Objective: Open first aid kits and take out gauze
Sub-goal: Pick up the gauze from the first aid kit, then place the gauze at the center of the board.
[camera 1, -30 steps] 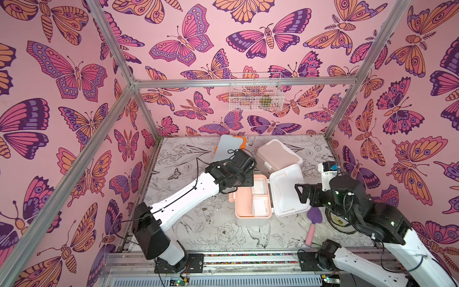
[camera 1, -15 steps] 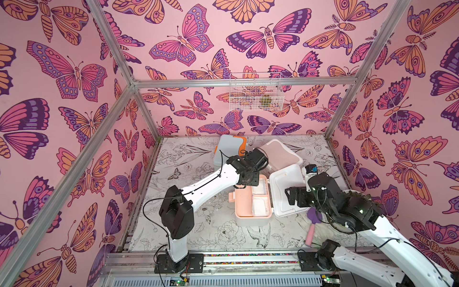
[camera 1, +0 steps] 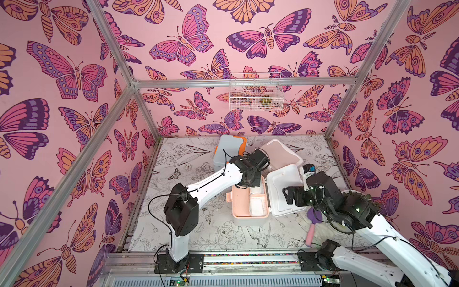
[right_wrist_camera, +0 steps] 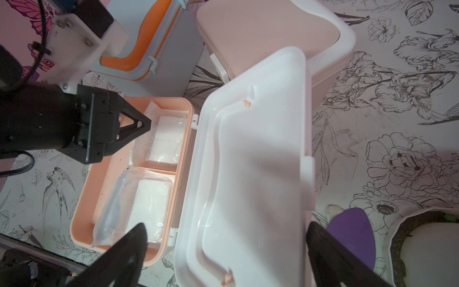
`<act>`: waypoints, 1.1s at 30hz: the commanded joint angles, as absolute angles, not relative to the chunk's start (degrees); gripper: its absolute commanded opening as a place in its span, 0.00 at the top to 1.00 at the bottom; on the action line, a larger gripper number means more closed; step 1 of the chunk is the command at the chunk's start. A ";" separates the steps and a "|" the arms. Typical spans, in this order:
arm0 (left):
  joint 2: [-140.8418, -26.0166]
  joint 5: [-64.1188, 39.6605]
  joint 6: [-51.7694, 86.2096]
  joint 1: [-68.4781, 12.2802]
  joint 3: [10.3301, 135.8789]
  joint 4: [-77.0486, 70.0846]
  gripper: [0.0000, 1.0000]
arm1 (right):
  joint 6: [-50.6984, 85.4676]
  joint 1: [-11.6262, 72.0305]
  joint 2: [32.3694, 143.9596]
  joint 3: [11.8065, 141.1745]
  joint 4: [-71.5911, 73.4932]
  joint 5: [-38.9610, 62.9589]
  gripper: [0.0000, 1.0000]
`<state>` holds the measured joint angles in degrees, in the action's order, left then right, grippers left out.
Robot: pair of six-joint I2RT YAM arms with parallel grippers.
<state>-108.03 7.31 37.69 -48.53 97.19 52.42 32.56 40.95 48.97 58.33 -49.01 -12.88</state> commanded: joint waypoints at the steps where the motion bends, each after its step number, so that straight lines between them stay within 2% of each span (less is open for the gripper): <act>1: -105.74 7.63 37.32 -48.16 95.81 53.94 0.94 | 32.85 40.75 48.91 58.44 -48.93 -11.78 0.01; 5: -102.87 8.35 36.91 -47.86 94.73 54.20 1.00 | 33.14 40.77 48.70 59.52 -49.85 -12.08 0.01; 16: -89.64 8.17 31.90 -42.96 90.87 54.90 1.00 | 33.49 40.71 47.62 63.05 -52.78 -13.19 0.01; 22: -83.64 7.62 28.92 -34.65 88.28 57.13 1.00 | 33.84 40.74 48.75 64.09 -52.43 -10.90 0.01; 27: -79.45 9.56 25.51 -24.43 86.25 58.30 1.00 | 33.37 40.75 50.05 64.86 -52.23 -8.42 0.01; 33: -79.76 12.56 23.22 -12.55 85.28 57.50 1.00 | 32.16 40.77 50.37 64.82 -49.84 -4.46 0.01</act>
<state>-79.24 10.37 25.74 -15.77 86.41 56.10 32.95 40.95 50.28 63.13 -50.85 -7.31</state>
